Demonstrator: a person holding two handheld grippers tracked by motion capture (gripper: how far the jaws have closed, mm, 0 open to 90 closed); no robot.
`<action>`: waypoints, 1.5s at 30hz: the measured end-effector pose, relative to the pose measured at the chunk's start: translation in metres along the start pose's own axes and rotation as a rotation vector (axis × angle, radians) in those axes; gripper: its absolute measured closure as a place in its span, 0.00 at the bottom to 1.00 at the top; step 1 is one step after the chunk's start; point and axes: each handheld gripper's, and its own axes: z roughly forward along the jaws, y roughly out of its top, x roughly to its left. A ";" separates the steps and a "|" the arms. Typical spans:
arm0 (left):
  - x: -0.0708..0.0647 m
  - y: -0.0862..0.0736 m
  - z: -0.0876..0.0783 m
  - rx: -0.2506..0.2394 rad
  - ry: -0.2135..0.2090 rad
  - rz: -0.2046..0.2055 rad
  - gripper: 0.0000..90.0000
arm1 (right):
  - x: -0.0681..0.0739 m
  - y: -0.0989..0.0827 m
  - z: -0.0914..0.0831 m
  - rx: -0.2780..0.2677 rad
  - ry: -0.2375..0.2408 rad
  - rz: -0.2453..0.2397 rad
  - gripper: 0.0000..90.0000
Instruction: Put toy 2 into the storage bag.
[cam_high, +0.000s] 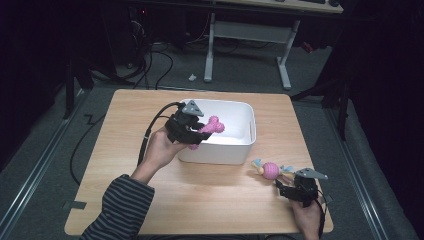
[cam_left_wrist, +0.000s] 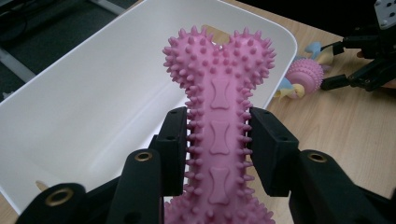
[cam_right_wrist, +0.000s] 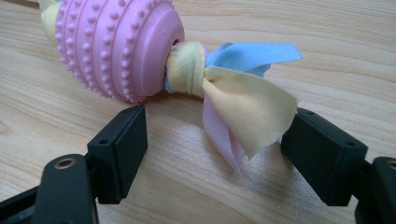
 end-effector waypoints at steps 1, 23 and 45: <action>0.001 0.001 0.001 0.002 0.000 0.000 0.66 | 0.000 0.000 0.000 0.000 0.001 0.000 0.26; 0.017 0.011 0.025 0.027 0.036 -0.015 0.66 | 0.000 0.000 0.000 0.000 0.000 0.000 0.26; 0.022 0.009 0.047 0.066 0.057 -0.009 0.66 | 0.000 0.000 0.000 0.000 0.000 0.000 0.26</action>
